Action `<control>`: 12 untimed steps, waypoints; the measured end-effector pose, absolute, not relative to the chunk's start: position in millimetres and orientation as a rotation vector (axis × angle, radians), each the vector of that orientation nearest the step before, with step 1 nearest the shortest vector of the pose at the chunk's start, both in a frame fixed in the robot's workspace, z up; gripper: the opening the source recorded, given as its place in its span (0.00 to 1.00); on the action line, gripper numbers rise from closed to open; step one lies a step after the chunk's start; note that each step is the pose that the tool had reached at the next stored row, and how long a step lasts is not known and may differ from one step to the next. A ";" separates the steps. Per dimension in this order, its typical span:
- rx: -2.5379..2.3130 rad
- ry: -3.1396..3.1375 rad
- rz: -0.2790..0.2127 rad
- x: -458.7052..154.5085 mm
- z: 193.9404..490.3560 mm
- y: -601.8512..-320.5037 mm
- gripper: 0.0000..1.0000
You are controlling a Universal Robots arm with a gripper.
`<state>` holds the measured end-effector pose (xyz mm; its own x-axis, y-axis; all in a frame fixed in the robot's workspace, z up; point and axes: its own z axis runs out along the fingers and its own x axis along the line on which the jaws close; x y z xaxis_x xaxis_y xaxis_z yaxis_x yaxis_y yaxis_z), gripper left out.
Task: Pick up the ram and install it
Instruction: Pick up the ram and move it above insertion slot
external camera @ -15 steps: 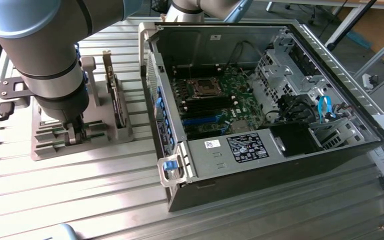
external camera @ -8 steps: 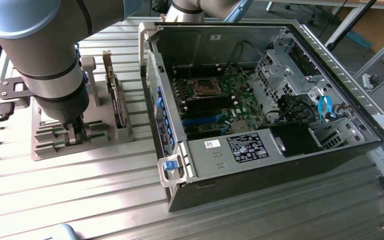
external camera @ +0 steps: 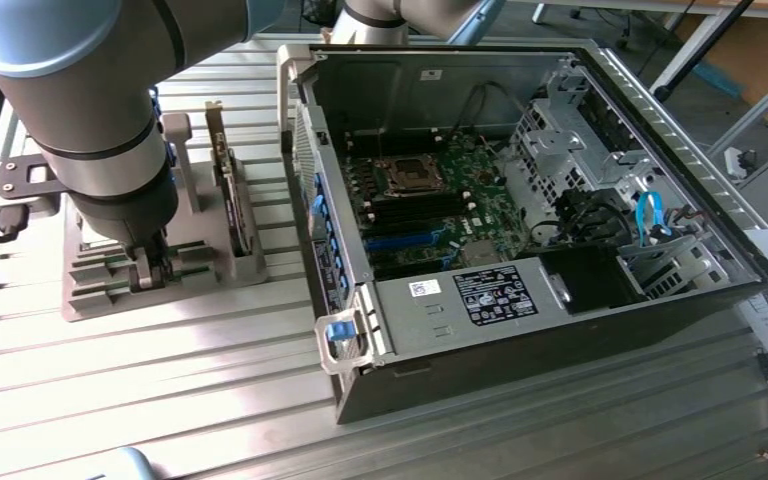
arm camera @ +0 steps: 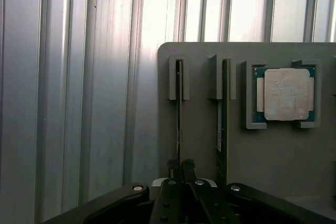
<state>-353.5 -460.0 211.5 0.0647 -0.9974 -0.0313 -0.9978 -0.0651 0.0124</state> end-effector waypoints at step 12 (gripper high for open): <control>-2.283 2.140 0.049 -353.6 218.4 -460.0 0.12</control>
<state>-353.6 -460.0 218.4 0.0646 -0.9974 -0.0311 -0.9978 -0.0651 0.0125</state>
